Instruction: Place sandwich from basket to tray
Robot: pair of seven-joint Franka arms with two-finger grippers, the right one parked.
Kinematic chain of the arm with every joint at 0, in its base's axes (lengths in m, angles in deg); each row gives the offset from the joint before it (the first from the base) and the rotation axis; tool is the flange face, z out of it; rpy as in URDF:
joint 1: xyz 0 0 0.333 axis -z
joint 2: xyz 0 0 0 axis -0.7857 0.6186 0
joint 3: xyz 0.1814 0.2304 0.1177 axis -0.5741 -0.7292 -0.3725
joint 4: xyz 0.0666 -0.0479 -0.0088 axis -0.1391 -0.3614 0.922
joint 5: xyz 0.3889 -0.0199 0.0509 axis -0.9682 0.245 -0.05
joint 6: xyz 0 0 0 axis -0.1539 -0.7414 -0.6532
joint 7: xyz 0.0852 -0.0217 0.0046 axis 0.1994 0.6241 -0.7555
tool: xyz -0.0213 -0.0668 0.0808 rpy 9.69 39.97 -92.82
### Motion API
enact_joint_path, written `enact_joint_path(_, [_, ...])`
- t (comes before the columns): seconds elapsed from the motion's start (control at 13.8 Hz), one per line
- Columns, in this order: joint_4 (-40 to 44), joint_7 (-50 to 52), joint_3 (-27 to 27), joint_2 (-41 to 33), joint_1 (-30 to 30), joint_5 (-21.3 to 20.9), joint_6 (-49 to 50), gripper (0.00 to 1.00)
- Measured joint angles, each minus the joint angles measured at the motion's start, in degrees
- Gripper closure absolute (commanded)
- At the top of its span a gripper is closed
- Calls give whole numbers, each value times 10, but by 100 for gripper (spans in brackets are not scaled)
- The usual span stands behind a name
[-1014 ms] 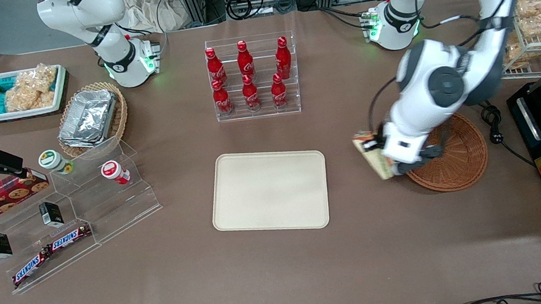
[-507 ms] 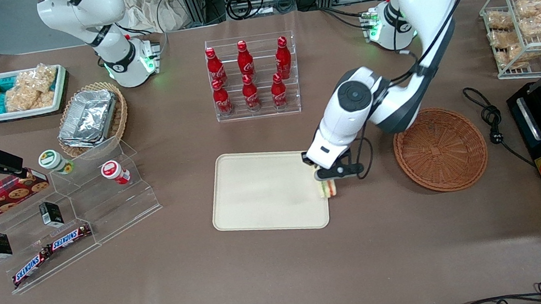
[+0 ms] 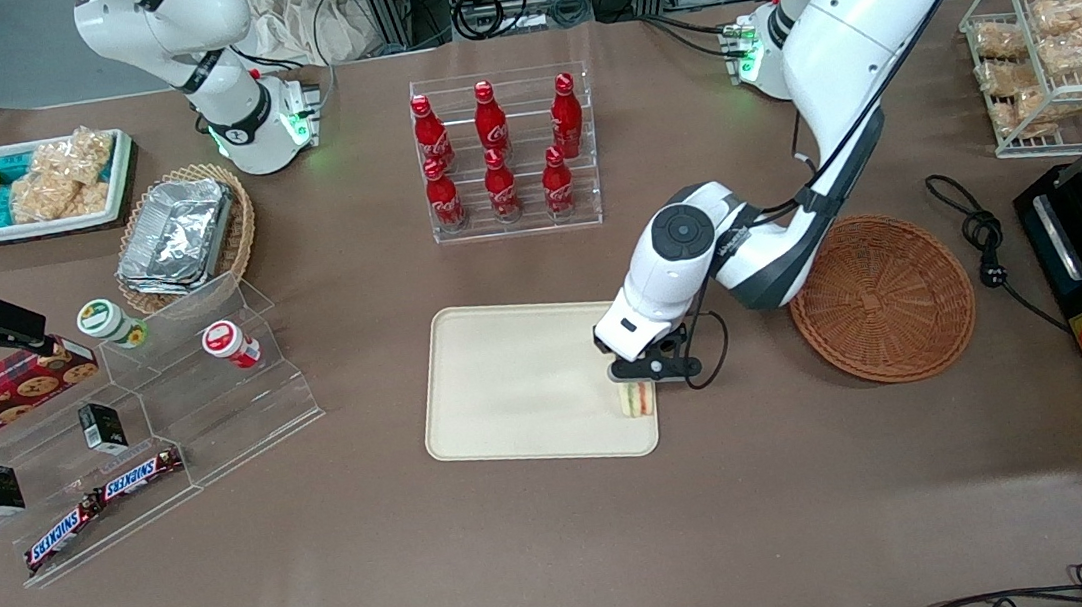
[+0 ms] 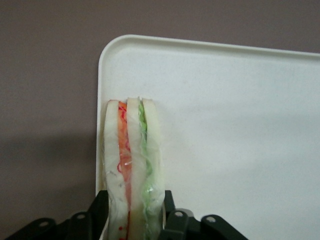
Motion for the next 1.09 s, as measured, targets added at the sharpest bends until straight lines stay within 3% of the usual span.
enact_joint_path(0.29, [21, 83, -2, -42, -1, 0, 6, 1])
enact_joint_path(0.65, [25, 109, -33, -176, -3, 14, 136, 1])
enact_joint_path(0.8, [25, 83, -55, -211, -4, 58, 165, 1])
enact_joint_path(1.09, [45, -101, -116, -256, -3, 202, 271, 1])
